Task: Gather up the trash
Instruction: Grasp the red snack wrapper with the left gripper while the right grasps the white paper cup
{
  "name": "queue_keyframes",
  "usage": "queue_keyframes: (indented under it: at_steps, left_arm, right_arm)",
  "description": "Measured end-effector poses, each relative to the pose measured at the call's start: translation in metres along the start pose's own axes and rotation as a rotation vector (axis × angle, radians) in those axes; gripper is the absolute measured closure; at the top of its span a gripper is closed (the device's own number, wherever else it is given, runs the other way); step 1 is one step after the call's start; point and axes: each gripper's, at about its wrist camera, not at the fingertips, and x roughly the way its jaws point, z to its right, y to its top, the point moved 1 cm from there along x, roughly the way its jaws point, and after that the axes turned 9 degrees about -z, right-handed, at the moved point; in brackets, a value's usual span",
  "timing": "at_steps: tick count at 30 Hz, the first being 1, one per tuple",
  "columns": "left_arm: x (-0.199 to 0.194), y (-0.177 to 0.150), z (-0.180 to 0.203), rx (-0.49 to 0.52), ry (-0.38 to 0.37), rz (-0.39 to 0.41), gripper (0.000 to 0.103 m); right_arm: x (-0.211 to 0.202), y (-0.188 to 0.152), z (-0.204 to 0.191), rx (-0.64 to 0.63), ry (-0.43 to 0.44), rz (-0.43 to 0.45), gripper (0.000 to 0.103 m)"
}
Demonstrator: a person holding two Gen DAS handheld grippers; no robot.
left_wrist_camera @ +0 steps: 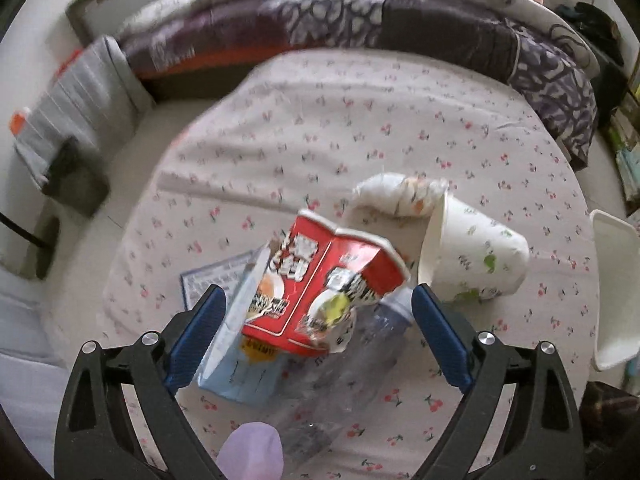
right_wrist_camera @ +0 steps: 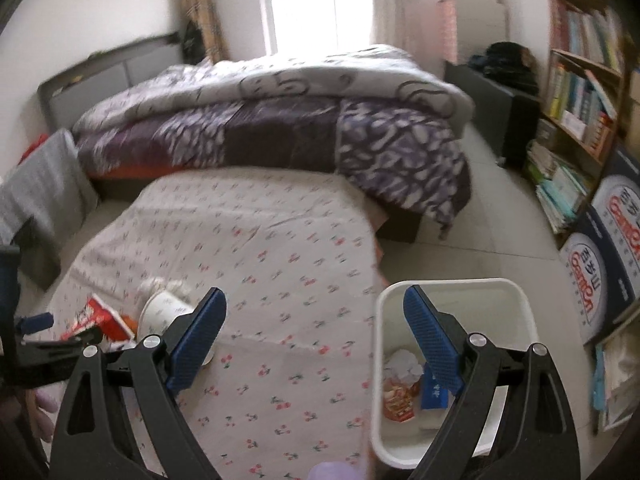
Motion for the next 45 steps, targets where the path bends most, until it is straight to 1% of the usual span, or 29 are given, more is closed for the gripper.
queue_keyframes:
  at_steps: [3,4,5,6,7,8,10,12,13,15,18,19,21,25,28,30,32,35,36,37,40,42,45]
  left_arm:
    - [0.007,-0.003,0.0,0.033,-0.007,-0.012,0.015]
    - [0.009,-0.005,0.0,0.055,-0.012,-0.013,0.019]
    - [0.012,-0.005,0.0,0.069,-0.016,-0.016,0.026]
    - [0.016,-0.006,0.001,0.082,-0.016,-0.022,0.031]
    - [0.018,-0.007,0.001,0.088,-0.008,-0.029,0.04]
    - [0.023,-0.007,-0.002,0.086,-0.009,-0.037,0.052]
    - [0.026,-0.007,-0.008,0.063,-0.03,-0.046,0.055]
    - [0.02,-0.007,-0.016,0.038,-0.05,-0.016,0.061]
    - [0.013,-0.008,-0.02,0.027,-0.065,0.005,0.061]
    - [-0.001,-0.007,-0.027,0.006,-0.087,0.045,0.061]
    - [-0.026,-0.006,-0.039,-0.04,-0.113,0.12,0.061]
    - [-0.035,-0.006,-0.044,-0.061,-0.127,0.146,0.061]
    - [-0.051,-0.007,-0.057,-0.116,-0.158,0.195,0.061]
    - [-0.064,-0.008,-0.078,-0.21,-0.204,0.235,0.061]
    - [-0.067,-0.009,-0.088,-0.24,-0.217,0.239,0.061]
    - [-0.066,-0.01,-0.093,-0.246,-0.216,0.238,0.061]
    - [-0.066,-0.013,-0.096,-0.247,-0.217,0.235,0.061]
    - [-0.064,-0.017,-0.101,-0.25,-0.218,0.229,0.061]
    - [-0.064,-0.018,-0.102,-0.251,-0.216,0.229,0.061]
    - [-0.064,-0.019,-0.104,-0.254,-0.213,0.229,0.061]
    - [-0.063,-0.021,-0.11,-0.27,-0.208,0.236,0.061]
    - [-0.063,-0.021,-0.113,-0.286,-0.206,0.244,0.061]
    - [-0.065,-0.02,-0.116,-0.298,-0.199,0.255,0.061]
  right_arm:
    - [0.014,-0.001,-0.02,-0.049,0.061,-0.038,0.015]
    - [0.019,-0.002,-0.027,-0.062,0.083,-0.054,0.015]
    - [0.023,-0.003,-0.032,-0.074,0.099,-0.068,0.015]
    - [0.026,-0.004,-0.037,-0.083,0.107,-0.078,0.014]
    - [0.03,-0.005,-0.043,-0.097,0.115,-0.088,0.014]
    - [0.033,-0.006,-0.048,-0.11,0.117,-0.093,0.014]
    - [0.037,-0.008,-0.056,-0.132,0.12,-0.103,0.014]
    - [0.041,-0.01,-0.064,-0.161,0.121,-0.119,0.014]
    - [0.042,-0.012,-0.068,-0.179,0.119,-0.124,0.014]
    - [0.046,-0.013,-0.08,-0.253,0.114,-0.144,0.014]
    - [0.053,-0.013,-0.102,-0.416,0.087,-0.191,0.014]
    - [0.055,-0.012,-0.111,-0.487,0.077,-0.194,0.014]
    - [0.059,-0.011,-0.123,-0.569,0.076,-0.194,0.014]
    - [0.076,-0.014,-0.144,-0.711,0.132,-0.237,0.014]
    - [0.092,-0.024,-0.157,-0.806,0.132,-0.252,0.014]
    - [0.102,-0.03,-0.16,-0.837,0.128,-0.259,0.014]
    - [0.111,-0.032,-0.16,-0.832,0.129,-0.262,0.014]
    - [0.126,-0.03,-0.156,-0.782,0.14,-0.285,0.014]
    - [0.129,-0.029,-0.156,-0.772,0.138,-0.28,0.016]
    - [0.13,-0.028,-0.156,-0.762,0.141,-0.275,0.025]
    - [0.132,-0.017,-0.157,-0.679,0.171,-0.273,0.039]
    - [0.128,-0.008,-0.156,-0.612,0.189,-0.25,0.042]
    - [0.111,0.003,-0.158,-0.518,0.223,-0.188,0.043]
